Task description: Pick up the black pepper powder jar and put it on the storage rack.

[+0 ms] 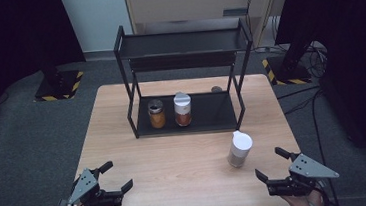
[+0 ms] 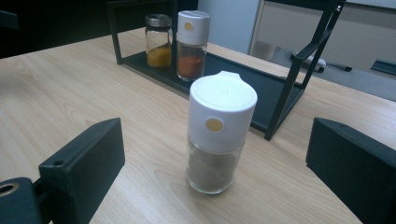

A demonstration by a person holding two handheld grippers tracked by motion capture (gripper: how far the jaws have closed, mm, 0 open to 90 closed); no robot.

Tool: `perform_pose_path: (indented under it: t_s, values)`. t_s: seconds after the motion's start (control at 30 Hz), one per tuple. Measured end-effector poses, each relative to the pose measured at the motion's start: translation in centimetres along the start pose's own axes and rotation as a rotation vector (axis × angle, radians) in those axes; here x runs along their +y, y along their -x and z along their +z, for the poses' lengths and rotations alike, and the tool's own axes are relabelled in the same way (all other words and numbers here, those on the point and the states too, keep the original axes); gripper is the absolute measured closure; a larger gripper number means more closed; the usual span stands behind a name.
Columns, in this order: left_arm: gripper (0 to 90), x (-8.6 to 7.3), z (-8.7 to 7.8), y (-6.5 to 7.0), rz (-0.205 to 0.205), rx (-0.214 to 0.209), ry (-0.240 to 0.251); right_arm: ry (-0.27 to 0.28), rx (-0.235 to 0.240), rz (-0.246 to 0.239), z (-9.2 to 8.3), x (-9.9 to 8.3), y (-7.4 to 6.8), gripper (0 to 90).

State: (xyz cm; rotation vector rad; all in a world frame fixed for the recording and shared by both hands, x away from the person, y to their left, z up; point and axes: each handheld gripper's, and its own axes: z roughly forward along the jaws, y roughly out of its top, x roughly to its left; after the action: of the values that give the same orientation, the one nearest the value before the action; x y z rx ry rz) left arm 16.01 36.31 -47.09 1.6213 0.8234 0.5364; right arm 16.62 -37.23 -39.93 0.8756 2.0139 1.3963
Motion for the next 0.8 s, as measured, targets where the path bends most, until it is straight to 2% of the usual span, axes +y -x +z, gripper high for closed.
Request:
perform_pose_path:
  t_s: [0.2, 0.8]
  values:
    - [0.0, 0.0, 0.0, 0.0, -0.001, 0.001, 0.000, -0.001, 0.002, 0.015, 0.2, 0.6, 0.2, 4.6]
    - [0.0, 0.0, 0.0, 0.0, -0.001, 0.001, 0.000, -0.038, 0.007, 0.020, 2.0, 2.4, 0.6, 4.6]
